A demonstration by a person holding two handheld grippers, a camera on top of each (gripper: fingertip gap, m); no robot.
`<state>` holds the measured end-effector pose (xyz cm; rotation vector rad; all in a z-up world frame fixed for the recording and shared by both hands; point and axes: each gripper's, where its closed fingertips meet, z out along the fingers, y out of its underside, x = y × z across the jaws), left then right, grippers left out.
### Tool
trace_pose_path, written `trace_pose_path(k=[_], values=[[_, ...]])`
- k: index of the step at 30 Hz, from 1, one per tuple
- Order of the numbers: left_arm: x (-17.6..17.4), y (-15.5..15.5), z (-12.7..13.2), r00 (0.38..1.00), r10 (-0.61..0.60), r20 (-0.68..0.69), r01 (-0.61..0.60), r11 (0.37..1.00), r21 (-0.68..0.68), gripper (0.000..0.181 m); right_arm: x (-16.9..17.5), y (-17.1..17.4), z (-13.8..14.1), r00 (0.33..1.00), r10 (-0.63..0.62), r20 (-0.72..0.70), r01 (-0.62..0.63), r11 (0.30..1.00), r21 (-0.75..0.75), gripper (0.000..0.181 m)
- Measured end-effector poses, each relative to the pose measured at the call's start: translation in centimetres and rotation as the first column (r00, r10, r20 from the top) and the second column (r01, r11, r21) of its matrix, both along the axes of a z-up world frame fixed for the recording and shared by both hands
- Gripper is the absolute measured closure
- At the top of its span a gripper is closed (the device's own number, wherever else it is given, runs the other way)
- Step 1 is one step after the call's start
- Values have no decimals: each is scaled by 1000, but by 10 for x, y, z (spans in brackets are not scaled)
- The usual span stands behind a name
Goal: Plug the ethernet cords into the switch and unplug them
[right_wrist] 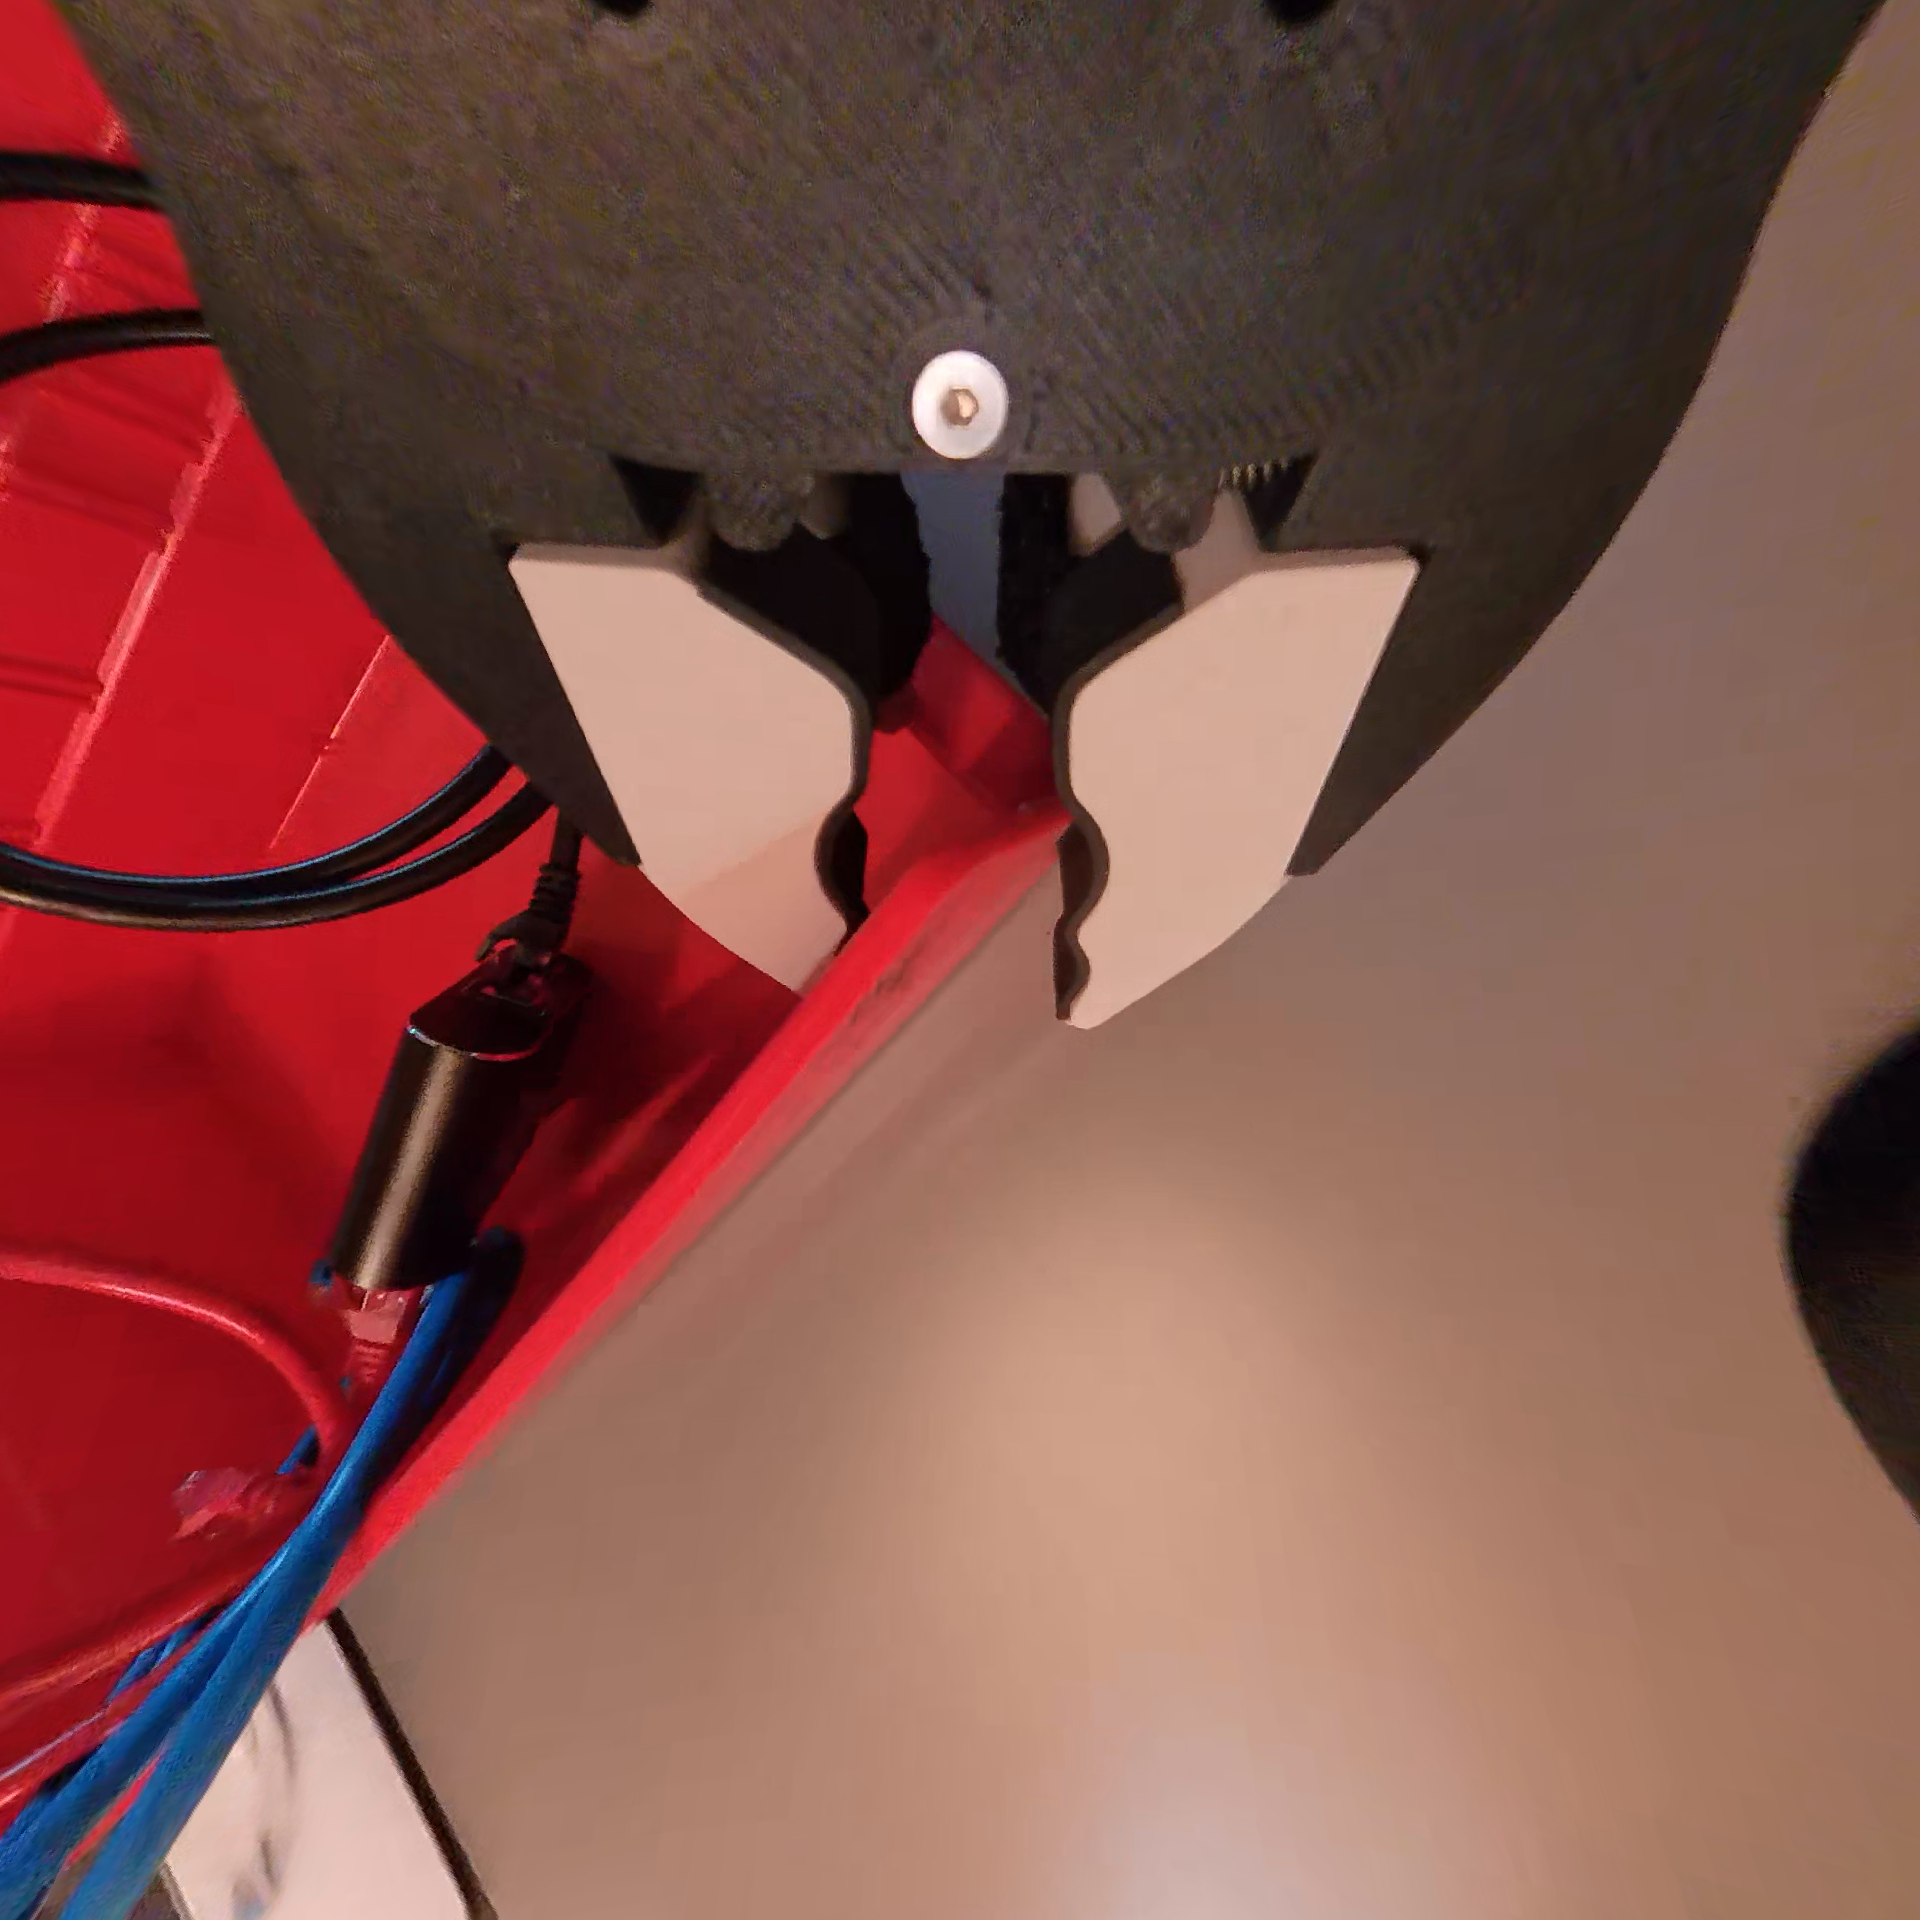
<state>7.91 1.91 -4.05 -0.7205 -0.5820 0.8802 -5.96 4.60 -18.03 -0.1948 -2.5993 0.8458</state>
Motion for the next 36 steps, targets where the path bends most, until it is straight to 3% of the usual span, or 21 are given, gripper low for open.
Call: trace_pose_path(k=[10,19,24,28,30,32,34,36], values=[[17,-9,12,989,77,-124,-79,997,-11,150,39,-109,2,982,187,29,-186,981,-55,142],[23,-7,22,986,112,-126,-116,993,-21,152,59,-184,5,950,307,56,-295,942,-159,131],[32,-37,43,987,146,-73,-145,989,17,152,66,-205,8,933,344,108,-302,909,-289,127],[55,-82,72,955,291,-57,-295,954,-62,151,70,-213,13,920,379,95,-327,880,-344,125],[68,-115,82,914,405,6,-398,901,-172,143,79,-214,33,906,412,93,-318,811,-492,124],[92,-155,87,844,533,62,-502,825,-258,130,89,-211,71,892,446,77,-274,668,-692,111],[124,-201,85,726,681,95,-631,715,-301,122,98,-202,108,887,457,62,-199,501,-842,89],[156,-252,70,548,820,162,-749,568,-342,111,112,-194,133,879,472,71,-118,360,-925,67]])
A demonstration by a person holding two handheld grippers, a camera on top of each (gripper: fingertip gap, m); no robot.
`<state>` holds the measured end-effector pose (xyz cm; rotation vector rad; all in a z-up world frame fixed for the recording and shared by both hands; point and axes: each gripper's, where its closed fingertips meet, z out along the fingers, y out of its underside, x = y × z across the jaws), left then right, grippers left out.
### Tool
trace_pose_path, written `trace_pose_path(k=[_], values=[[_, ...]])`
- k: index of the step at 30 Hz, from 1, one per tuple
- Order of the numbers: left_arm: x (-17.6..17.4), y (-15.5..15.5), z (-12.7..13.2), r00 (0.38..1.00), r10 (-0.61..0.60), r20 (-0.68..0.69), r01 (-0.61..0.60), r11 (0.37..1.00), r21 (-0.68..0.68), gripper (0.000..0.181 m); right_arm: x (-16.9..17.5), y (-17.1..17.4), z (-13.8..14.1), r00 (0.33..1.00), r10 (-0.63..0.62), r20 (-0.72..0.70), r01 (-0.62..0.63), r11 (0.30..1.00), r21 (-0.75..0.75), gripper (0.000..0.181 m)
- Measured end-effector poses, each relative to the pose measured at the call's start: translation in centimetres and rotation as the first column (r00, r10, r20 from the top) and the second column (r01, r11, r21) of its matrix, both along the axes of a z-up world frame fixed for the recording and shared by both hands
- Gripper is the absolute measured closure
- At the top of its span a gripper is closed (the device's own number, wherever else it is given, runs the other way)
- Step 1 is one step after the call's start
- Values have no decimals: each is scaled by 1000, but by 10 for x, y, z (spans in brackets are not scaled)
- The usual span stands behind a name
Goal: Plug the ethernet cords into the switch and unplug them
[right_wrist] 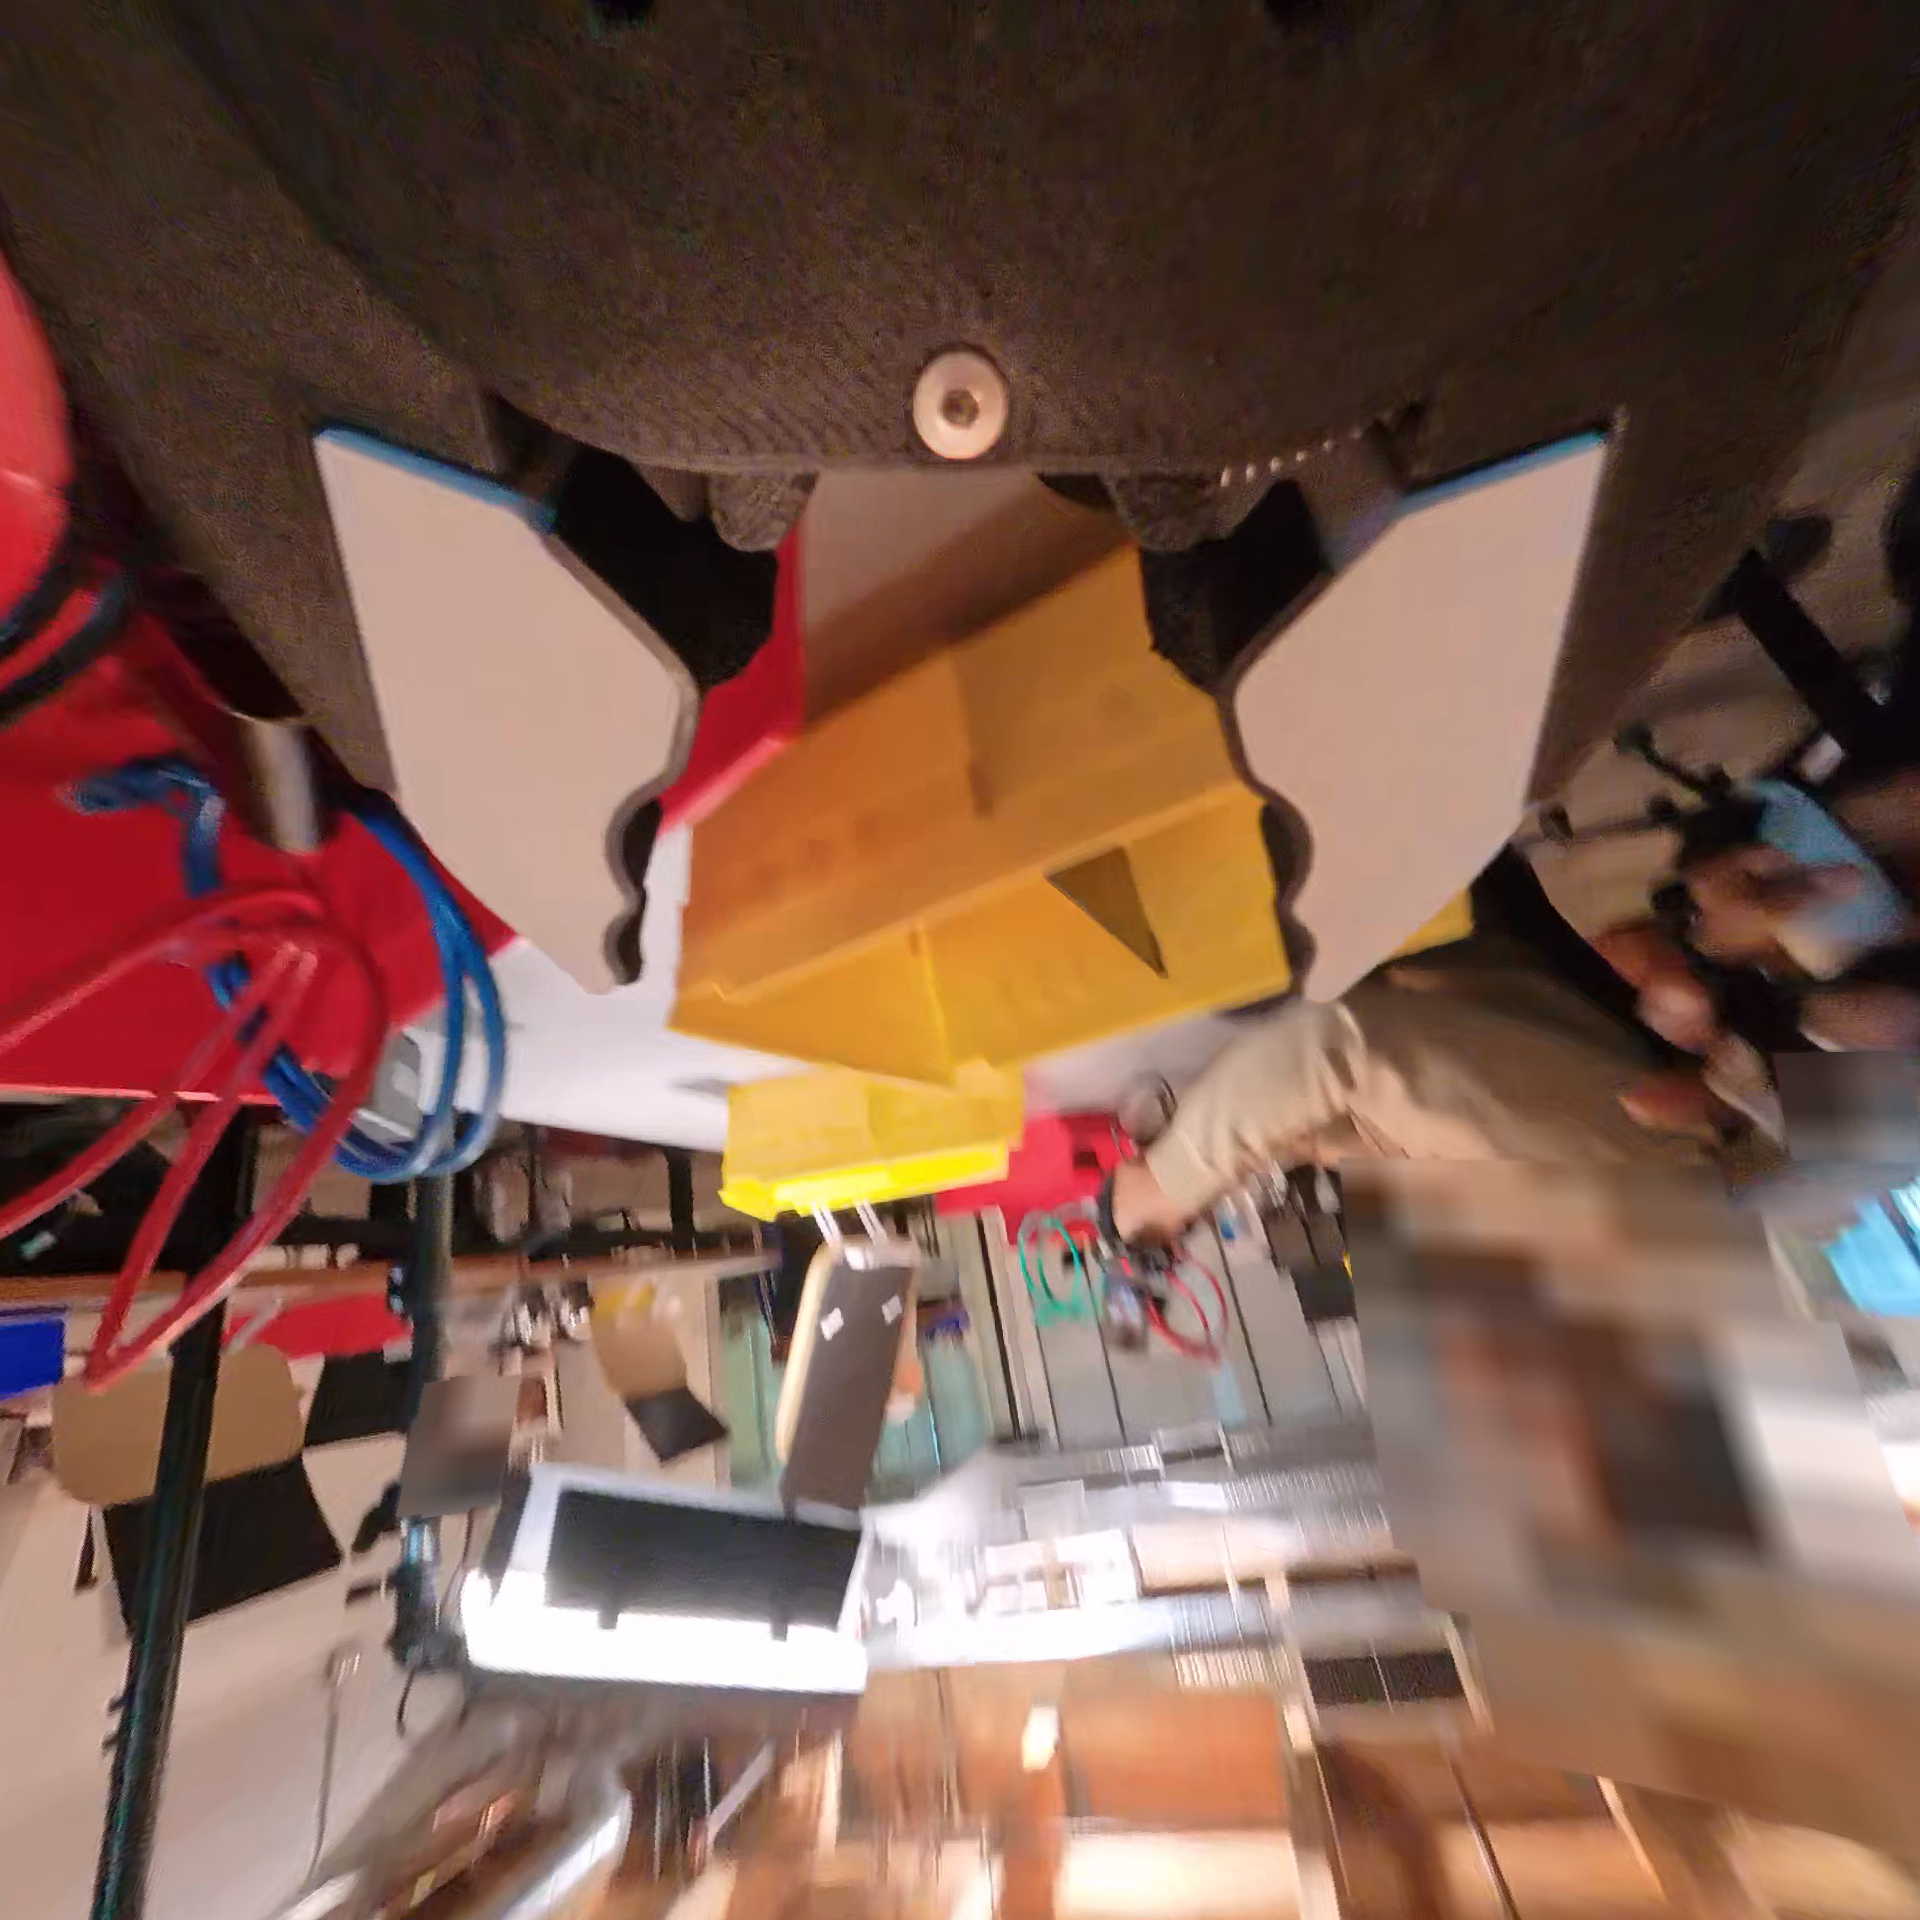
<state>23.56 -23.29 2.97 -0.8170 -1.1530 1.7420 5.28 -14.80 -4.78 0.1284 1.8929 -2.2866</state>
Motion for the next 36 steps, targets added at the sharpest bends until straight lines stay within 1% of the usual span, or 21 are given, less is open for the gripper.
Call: trace_pose_path(k=[2,4,5,7,8,10,12,14,16,17,18,21,23,24,26,27,28,30,31,34,36], values=[[25,-49,-29,971,201,127,-209,977,50,92,20,2,8,1000,11,27,-9,997,-78,55],[41,-85,-65,906,321,277,-354,932,77,75,52,-1,7,998,62,-13,-63,992,-109,47],[43,-97,-83,878,336,341,-384,920,81,69,69,-3,1,995,92,-33,-95,992,-87,46],[38,-107,-116,849,279,449,-360,927,103,68,99,-6,-15,986,166,-32,-166,986,-13,46],[32,-108,-129,852,232,469,-330,934,138,69,111,-8,-25,981,193,-14,-193,981,33,47],[18,-104,-144,875,122,469,-239,951,199,79,125,-14,-48,981,194,-12,-191,971,141,49],[10,-107,-152,891,96,443,-215,950,227,93,129,-16,-51,983,159,-92,-142,975,174,59],[7,-112,-158,893,104,437,-217,952,216,116,131,-18,-55,980,127,-152,-95,975,203,69],[4,-111,-162,892,91,442,-196,960,199,149,131,-20,-59,976,102,-191,-58,973,225,80],[3,-110,-160,893,98,440,-192,966,174,161,129,-22,-60,977,86,-195,-38,971,238,84],[6,-113,-157,889,137,437,-224,962,155,174,127,-23,-63,979,72,-192,-22,967,255,86],[10,-109,-147,873,178,455,-267,954,139,180,120,-29,-72,985,57,-162,-1,945,327,102],[11,-100,-129,870,234,435,-292,954,71,180,108,-30,-76,989,-13,-145,64,932,357,115],[12,-96,-119,855,276,439,-318,948,24,180,102,-30,-78,990,-44,-132,90,925,369,121],[15,-84,-97,808,388,443,-380,918,-111,180,86,-30,-82,991,-118,-60,133,908,397,152],[17,-77,-85,784,440,438,-405,897,-177,180,81,-29,-83,993,-122,3,111,909,401,161],[19,-68,-71,770,486,414,-422,874,-241,180,78,-29,-82,992,-103,72,67,918,390,165],[21,-45,-43,777,540,324,-443,834,-329,180,74,-26,-69,989,-63,132,19,951,309,167],[22,-33,-29,786,561,261,-455,810,-370,180,70,-23,-59,992,-61,107,32,967,252,168],[24,8,8,817,576,24,-500,728,-469,180,55,-3,-18,988,-143,-63,146,987,61,168],[24,40,28,840,518,-162,-525,700,-484,180,45,21,17,969,-210,-131,200,976,-84,169]])
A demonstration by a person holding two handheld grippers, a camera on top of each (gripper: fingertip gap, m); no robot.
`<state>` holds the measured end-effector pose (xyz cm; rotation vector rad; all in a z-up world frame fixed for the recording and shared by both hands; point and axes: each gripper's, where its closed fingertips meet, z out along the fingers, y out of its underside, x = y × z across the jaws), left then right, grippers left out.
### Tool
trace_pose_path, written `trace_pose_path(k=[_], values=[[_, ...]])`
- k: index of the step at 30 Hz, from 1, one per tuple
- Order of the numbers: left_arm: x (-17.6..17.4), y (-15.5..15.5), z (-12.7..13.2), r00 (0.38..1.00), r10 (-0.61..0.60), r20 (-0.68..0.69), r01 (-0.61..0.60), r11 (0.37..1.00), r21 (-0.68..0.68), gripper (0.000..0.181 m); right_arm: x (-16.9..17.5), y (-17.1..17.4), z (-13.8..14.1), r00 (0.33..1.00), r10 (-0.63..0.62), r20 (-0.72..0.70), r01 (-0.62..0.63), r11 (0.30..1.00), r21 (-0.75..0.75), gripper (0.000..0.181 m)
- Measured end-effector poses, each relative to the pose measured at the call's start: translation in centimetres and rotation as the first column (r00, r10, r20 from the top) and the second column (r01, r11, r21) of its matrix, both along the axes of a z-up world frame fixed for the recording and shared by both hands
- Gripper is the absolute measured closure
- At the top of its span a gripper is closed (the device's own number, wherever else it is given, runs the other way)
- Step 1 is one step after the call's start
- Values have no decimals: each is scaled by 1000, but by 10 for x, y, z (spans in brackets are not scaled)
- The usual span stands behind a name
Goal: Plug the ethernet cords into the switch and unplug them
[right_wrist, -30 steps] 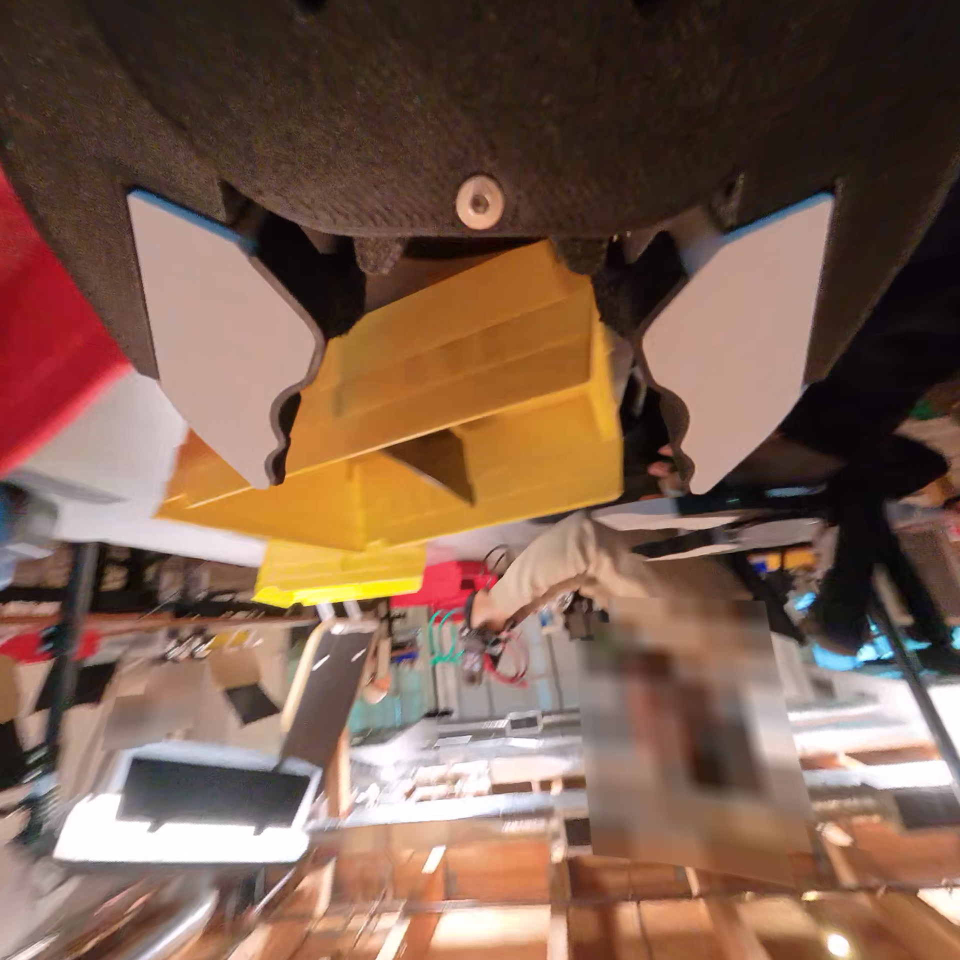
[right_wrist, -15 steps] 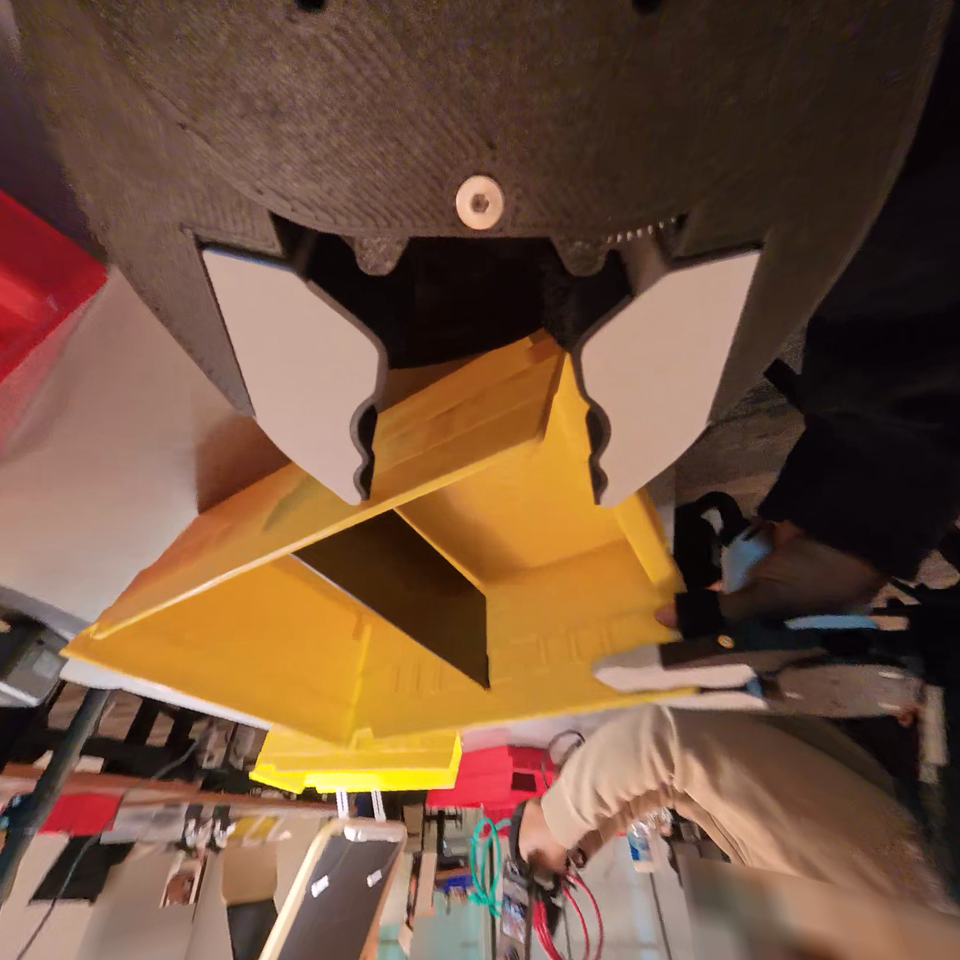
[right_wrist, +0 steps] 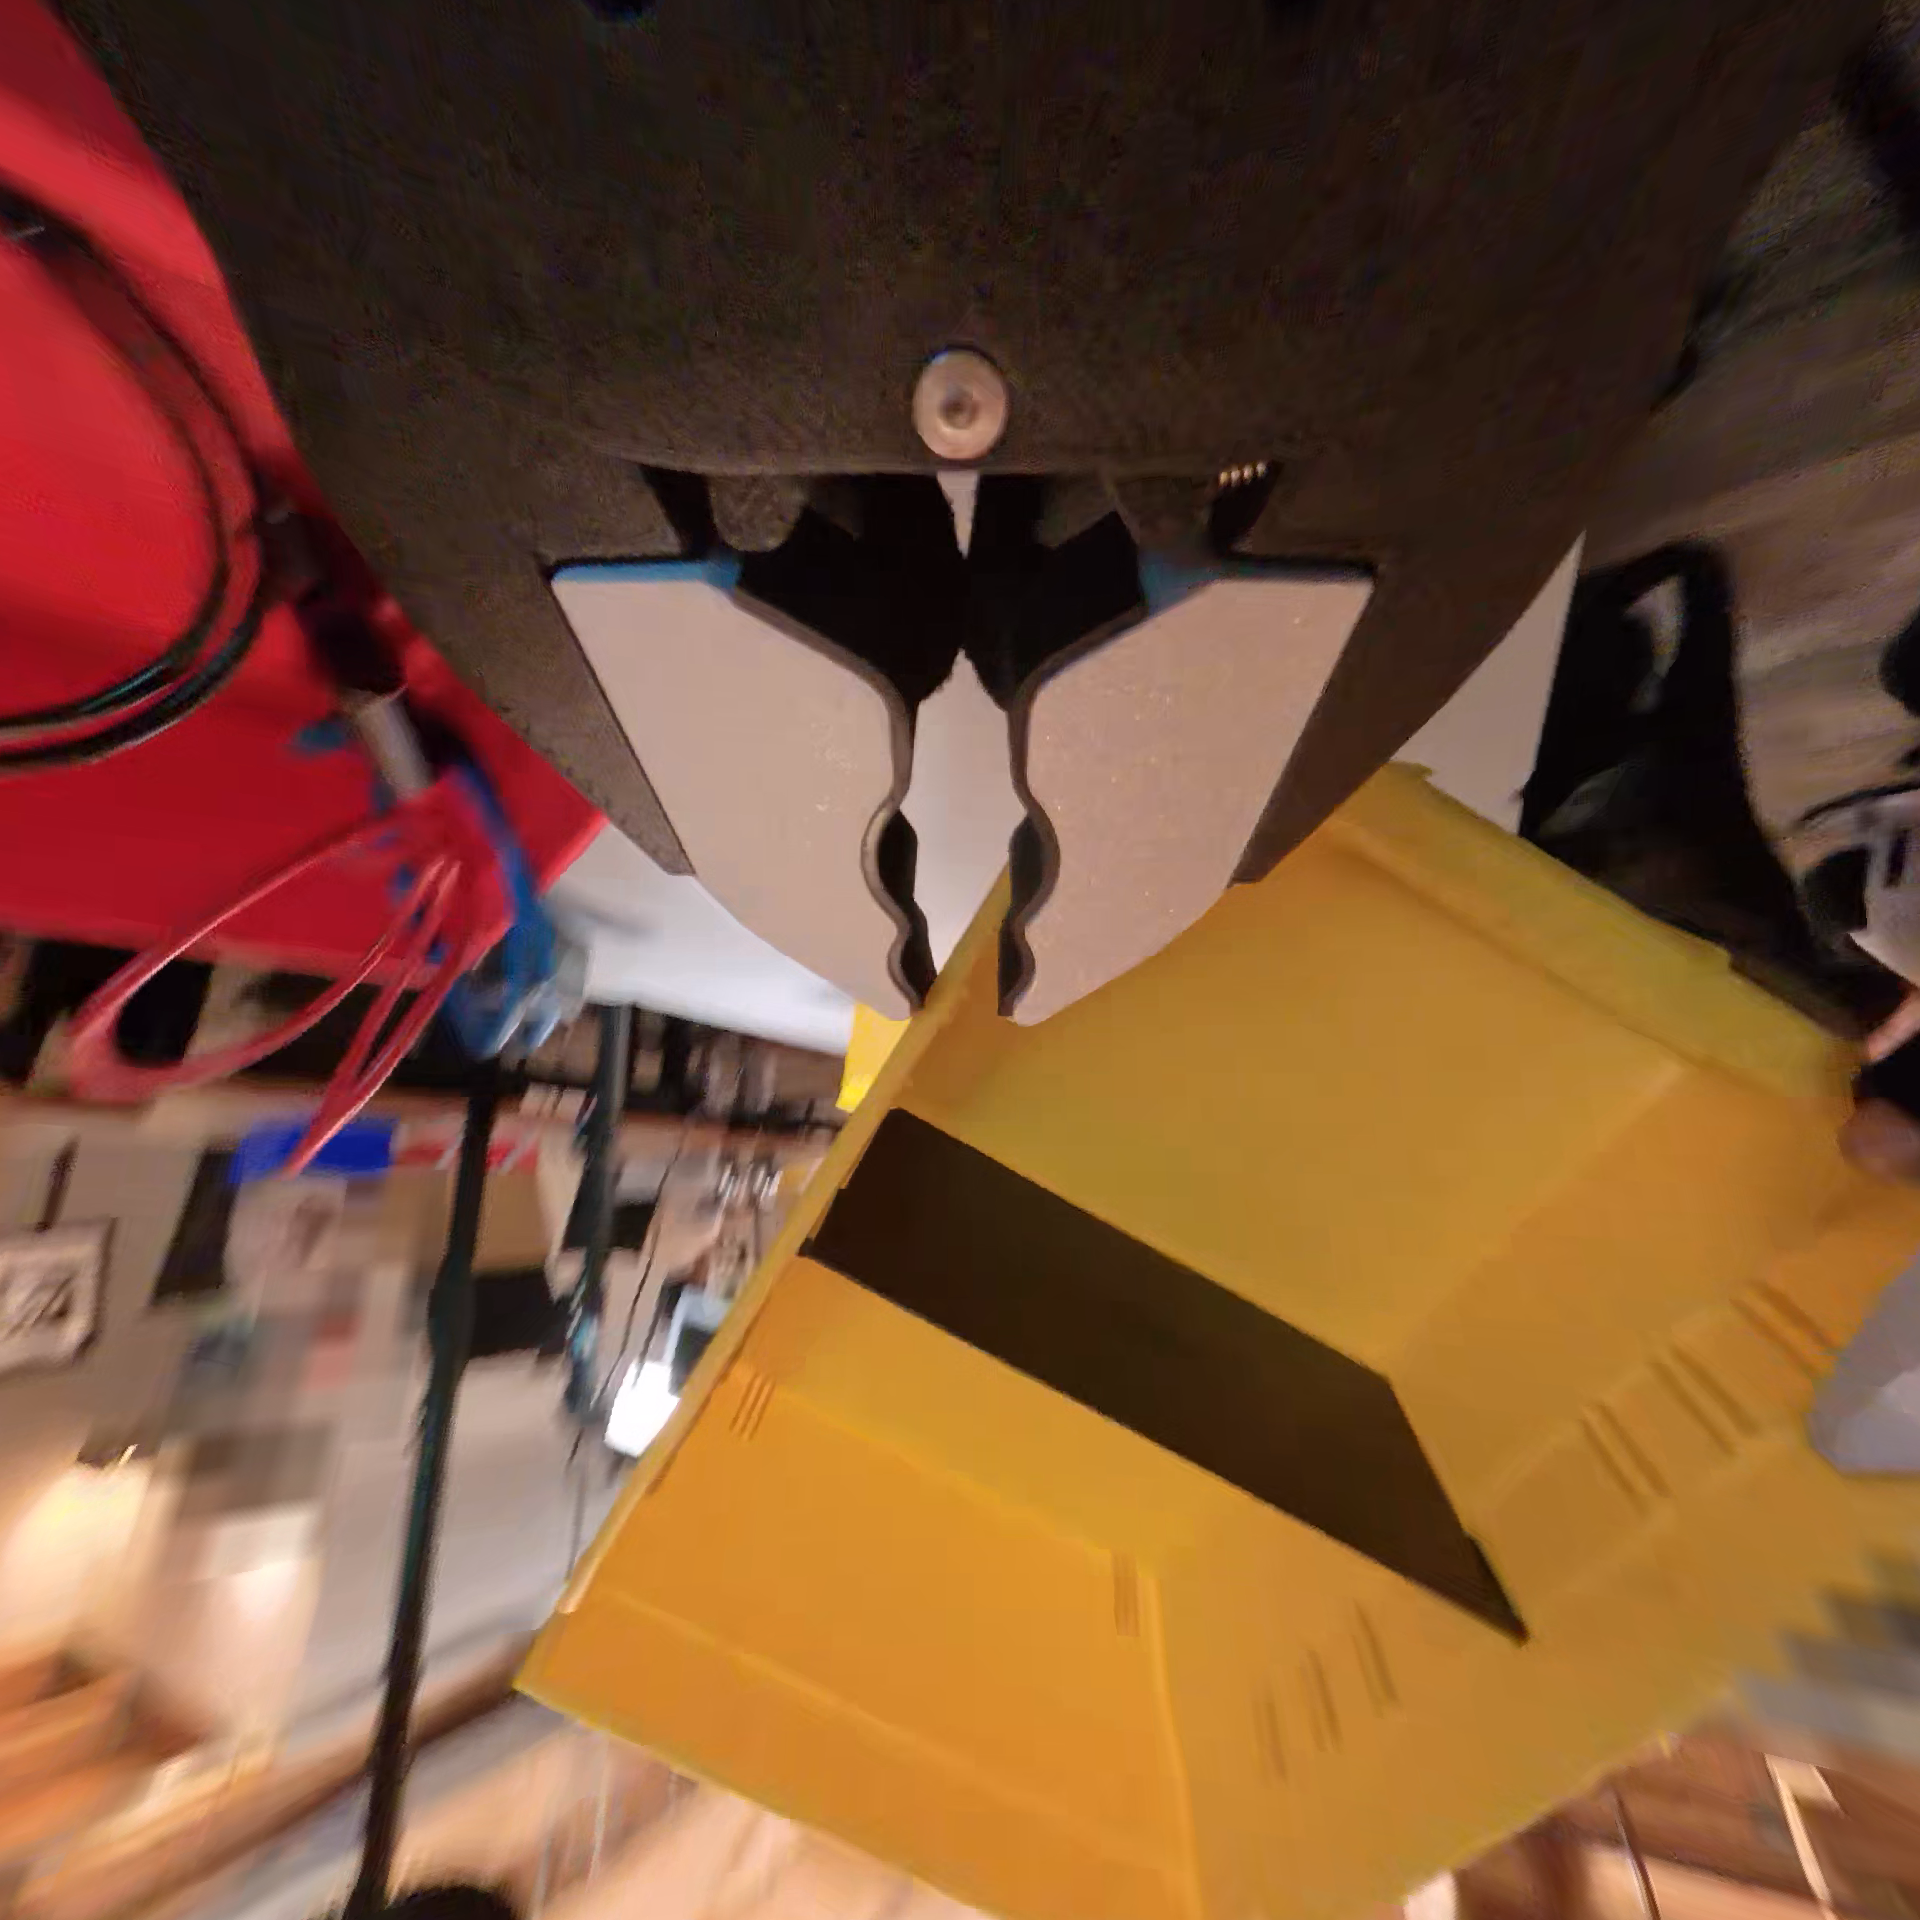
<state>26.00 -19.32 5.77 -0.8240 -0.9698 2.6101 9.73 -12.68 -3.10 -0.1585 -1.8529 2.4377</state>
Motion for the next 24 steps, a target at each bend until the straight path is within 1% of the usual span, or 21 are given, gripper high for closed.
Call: trace_pose_path(k=[2,4,7,10,12,14,15,17,18,21,24], values=[[1,31,15,980,-115,-165,99,990,-103,179,-9,32,35,994,-62,-86,50,989,-137,171],[-6,57,22,931,-240,-274,207,968,-144,178,-18,69,61,974,-154,-169,111,965,-237,171],[-34,92,30,845,-421,-331,393,907,-151,176,-37,127,82,933,-278,-227,207,934,-291,172],[-85,124,36,773,-558,-301,558,825,-95,176,-67,188,86,896,-393,-207,338,906,-256,171],[-127,152,36,734,-638,-235,644,763,-59,175,-92,229,80,852,-488,-192,452,869,-202,171],[-170,184,33,663,-728,-173,737,676,-15,173,-119,271,70,801,-578,-157,558,816,-152,170],[-192,202,32,633,-760,-144,769,639,8,173,-133,291,64,782,-612,-118,599,790,-127,170],[-233,237,26,591,-801,-92,807,589,54,173,-161,331,50,740,-672,-36,669,740,-72,171],[-253,254,21,568,-820,-69,822,564,79,173,-174,350,41,710,-704,-21,703,711,-38,171],[-310,299,-4,504,-864,8,851,498,168,171,-210,399,9,606,-795,-39,794,601,96,170],[-356,327,-38,460,-887,38,844,450,292,173,-234,433,-25,555,-831,29,813,550,190,171]])
